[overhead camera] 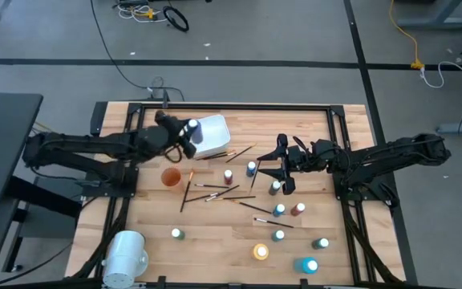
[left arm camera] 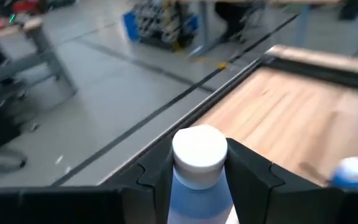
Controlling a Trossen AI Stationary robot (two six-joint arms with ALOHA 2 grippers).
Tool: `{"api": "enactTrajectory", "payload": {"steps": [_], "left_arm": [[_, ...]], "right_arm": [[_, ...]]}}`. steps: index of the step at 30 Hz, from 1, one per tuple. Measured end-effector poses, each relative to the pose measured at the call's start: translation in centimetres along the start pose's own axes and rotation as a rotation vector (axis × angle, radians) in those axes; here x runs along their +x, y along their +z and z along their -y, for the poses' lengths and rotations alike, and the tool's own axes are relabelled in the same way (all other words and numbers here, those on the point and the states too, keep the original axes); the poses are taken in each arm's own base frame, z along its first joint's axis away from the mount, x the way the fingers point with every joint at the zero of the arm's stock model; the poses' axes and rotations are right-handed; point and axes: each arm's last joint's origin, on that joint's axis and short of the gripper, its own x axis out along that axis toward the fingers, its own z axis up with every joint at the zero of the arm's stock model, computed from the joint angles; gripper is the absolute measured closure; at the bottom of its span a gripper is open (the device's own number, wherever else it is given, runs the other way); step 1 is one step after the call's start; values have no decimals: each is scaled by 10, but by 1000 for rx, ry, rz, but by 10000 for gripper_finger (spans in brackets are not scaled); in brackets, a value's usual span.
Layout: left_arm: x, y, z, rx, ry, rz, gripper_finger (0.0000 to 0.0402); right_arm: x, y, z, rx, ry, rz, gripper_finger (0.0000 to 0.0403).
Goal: Pick & Place Paint Supplies
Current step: Put the large blue paint bottle into the white bin
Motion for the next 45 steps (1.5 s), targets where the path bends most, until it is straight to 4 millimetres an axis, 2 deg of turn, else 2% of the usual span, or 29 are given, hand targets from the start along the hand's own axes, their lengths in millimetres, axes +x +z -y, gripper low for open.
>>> {"api": "enactTrajectory", "payload": {"steps": [5,13,22,27,32,39,45], "left_arm": [[20,-18,-21,-17,103,-46,270],[40,-43,-43,-86,103,-2,274],[50,-78,-66,-112,198,-58,271],[52,-85,-71,-118,186,-74,272],[53,-86,-73,-119,198,-80,258],[54,-89,-77,-120,214,-112,263],[54,-90,-78,-110,226,-125,227]], "right_arm": [[0,-1,-2,1,87,-7,223],[-1,-1,-8,1,269,-9,223],[-1,-1,-6,-4,224,-8,223],[-1,-1,-6,-5,224,-9,223],[-1,-1,-6,-5,225,-9,223],[-1,-1,-7,-4,225,-9,223],[-1,-1,-7,-5,225,-9,223]]}}
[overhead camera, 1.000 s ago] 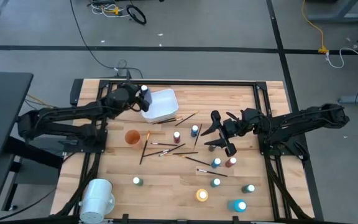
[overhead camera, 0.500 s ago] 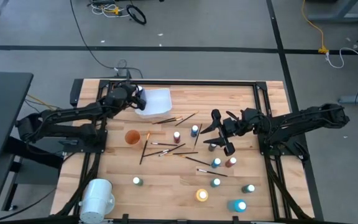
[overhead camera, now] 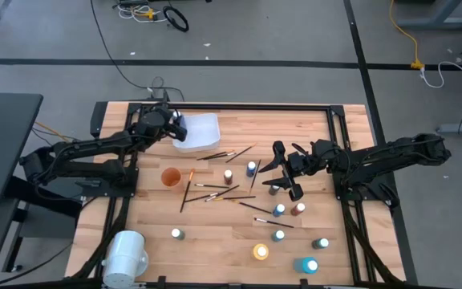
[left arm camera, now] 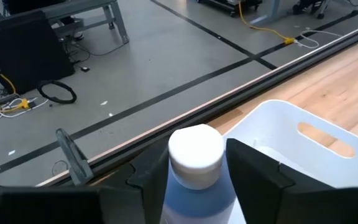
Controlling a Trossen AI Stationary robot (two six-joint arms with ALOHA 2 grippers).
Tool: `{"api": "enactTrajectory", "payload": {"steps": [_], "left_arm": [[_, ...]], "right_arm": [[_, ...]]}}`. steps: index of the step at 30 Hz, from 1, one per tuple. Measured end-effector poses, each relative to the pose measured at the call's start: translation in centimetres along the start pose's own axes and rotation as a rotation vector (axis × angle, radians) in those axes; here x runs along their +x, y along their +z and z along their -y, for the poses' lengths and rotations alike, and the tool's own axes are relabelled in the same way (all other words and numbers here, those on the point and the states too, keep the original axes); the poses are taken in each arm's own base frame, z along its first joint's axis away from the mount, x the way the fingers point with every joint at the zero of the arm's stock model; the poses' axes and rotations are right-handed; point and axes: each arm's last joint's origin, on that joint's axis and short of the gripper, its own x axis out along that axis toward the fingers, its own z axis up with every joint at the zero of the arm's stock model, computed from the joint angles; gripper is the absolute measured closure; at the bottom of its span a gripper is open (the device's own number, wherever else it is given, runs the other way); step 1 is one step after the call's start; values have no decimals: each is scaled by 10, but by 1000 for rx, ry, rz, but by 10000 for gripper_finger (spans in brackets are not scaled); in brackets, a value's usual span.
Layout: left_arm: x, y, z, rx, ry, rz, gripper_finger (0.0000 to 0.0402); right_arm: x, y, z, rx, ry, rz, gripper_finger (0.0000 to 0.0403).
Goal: Pick & Place Paint Supplies
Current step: Put the large blue paint bottle into the white bin, then put the yellow paint bottle into the white bin
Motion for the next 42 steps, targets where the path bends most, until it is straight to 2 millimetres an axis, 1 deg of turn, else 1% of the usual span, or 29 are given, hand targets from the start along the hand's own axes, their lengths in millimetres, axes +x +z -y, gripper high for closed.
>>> {"api": "enactTrajectory", "payload": {"steps": [5,9,12,15,18,21,24,27,30,33,37,40,42], "left_arm": [[0,0,0,18,10,0,201],[-2,3,-2,41,36,16,190],[-6,13,-2,61,31,55,188],[-16,29,1,69,-6,117,187],[-30,45,5,63,-117,187,187],[-44,57,10,58,-301,248,187],[-56,62,15,67,-496,288,187],[-64,63,19,81,-661,311,187],[-69,62,24,100,-770,310,187],[-71,61,28,100,-815,301,187],[-74,59,32,73,-847,276,187],[-76,58,35,66,-869,265,187],[-77,57,36,69,-879,264,187]], "right_arm": [[0,0,0,-2,0,0,223],[0,0,0,-22,1,1,223],[0,1,0,-27,0,8,223],[0,2,0,-65,-1,19,223],[0,3,0,-130,-2,34,223],[0,7,0,-192,-5,70,223],[-1,11,0,-229,-9,113,223],[-1,14,-1,-224,6,138,223],[-1,14,-3,-188,75,139,223],[-2,13,-7,-115,233,131,223],[-2,11,-17,-85,447,118,223],[3,7,-26,-74,488,106,223],[13,8,-32,-47,511,88,223]]}}
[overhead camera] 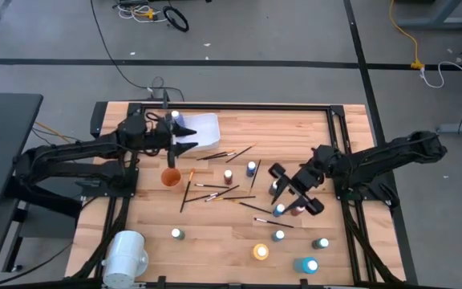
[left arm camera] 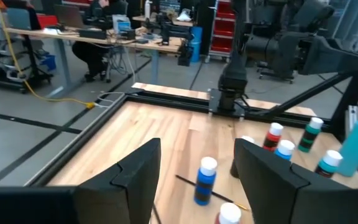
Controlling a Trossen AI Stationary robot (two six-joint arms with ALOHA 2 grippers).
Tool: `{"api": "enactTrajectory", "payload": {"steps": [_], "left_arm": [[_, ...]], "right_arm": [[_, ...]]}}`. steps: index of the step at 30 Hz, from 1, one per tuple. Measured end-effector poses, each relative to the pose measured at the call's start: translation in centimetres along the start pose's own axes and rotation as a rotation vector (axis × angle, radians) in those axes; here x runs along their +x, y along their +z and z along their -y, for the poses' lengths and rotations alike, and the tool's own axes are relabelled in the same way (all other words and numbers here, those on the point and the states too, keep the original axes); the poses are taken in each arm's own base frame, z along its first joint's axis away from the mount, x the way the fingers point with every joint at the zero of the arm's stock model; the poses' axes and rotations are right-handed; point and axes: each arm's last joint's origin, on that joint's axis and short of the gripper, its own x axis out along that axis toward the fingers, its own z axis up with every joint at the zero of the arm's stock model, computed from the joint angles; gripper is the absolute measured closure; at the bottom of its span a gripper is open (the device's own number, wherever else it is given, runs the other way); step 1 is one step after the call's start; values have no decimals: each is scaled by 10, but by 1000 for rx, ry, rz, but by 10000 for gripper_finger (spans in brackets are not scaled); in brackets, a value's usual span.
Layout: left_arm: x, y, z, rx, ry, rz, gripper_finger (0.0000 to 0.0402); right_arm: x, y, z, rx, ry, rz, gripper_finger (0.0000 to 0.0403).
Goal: Pick & Place Paint Supplies
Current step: Put the yellow paint bottle into the white bin
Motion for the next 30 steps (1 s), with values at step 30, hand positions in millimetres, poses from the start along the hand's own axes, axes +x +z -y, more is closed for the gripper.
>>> {"api": "enactTrajectory", "payload": {"steps": [30], "left_arm": [[1,-7,21,106,-118,-57,187]], "right_arm": [[133,-71,-24,88,232,-246,223]]}}
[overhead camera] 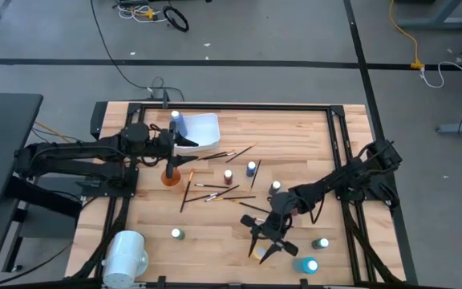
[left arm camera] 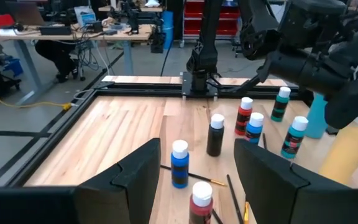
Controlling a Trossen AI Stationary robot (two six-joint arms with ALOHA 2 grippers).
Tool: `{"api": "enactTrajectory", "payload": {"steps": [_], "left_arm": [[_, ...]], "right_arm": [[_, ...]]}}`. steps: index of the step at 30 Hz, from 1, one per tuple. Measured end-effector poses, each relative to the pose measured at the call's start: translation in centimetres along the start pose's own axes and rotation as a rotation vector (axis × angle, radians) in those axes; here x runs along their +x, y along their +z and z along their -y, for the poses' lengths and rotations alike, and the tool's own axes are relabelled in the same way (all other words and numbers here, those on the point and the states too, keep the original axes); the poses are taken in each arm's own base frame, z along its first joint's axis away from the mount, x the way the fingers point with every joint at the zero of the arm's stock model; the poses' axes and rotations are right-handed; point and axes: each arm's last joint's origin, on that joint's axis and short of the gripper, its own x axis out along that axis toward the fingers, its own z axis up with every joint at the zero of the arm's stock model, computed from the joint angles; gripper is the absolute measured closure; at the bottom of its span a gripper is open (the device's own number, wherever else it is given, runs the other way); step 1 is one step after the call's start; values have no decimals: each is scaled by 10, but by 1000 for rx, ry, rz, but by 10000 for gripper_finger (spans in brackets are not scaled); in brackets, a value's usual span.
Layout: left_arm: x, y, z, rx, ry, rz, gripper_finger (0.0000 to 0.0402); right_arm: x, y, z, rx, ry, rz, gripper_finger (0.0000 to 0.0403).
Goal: Pick & Place Paint Supplies
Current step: Put the yellow paint bottle into the white bin
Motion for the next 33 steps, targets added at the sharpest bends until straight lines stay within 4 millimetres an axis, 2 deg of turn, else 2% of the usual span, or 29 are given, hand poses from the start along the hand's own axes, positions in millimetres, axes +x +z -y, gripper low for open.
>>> {"api": "enactTrajectory", "payload": {"steps": [7,15,22,25,30,33], "left_arm": [[0,0,0,38,0,1,187],[0,0,0,36,0,1,187],[0,0,0,13,0,1,187],[0,0,0,13,0,2,187],[0,0,0,-13,0,3,187],[0,0,0,-17,0,3,187]], "right_arm": [[3,-5,-6,26,21,-46,223],[4,-9,-6,5,-31,-92,223],[4,-13,-8,-16,17,-127,224],[2,-15,-7,-27,14,-138,237],[-4,-19,1,10,0,-170,291],[-8,-19,5,3,36,-158,293]]}}
